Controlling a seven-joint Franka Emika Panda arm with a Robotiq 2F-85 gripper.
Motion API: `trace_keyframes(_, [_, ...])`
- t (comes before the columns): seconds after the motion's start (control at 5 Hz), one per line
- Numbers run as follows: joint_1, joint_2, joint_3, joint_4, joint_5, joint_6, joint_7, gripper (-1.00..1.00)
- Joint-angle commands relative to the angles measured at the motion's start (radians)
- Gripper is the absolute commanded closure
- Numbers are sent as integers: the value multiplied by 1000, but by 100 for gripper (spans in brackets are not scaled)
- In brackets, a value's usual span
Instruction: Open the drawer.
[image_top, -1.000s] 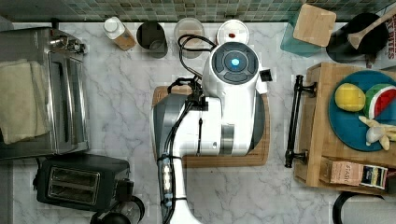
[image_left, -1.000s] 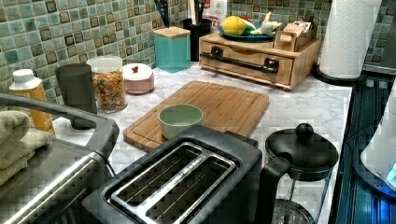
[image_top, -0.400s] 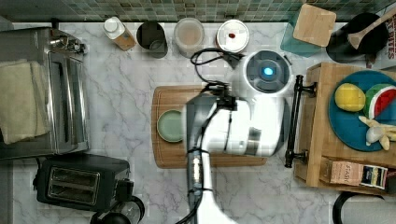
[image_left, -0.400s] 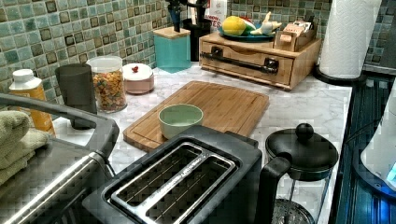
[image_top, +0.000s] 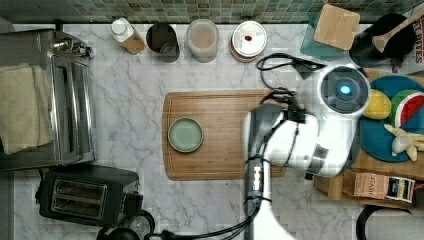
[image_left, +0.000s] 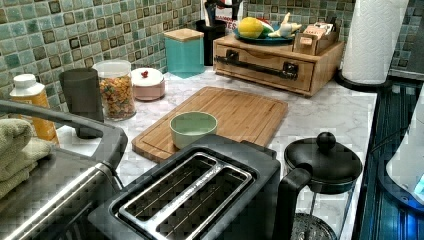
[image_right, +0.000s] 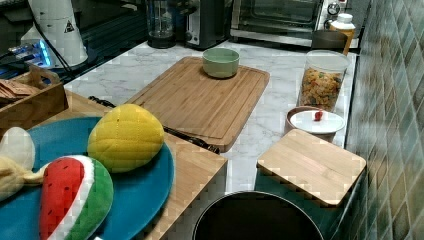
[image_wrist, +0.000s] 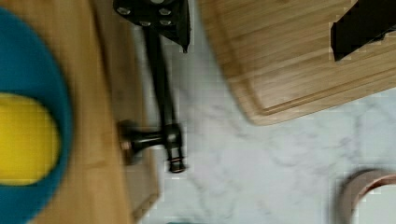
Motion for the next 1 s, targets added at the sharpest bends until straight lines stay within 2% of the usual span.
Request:
trace_keyframes(0.2, [2, 29, 16, -58, -92, 5, 45, -100])
trace_keyframes(0.4, [8, 28, 14, -75, -171, 12, 36, -100])
trace_keyframes(1.0, [-35, 73, -73, -108, -245, 178, -107, -100])
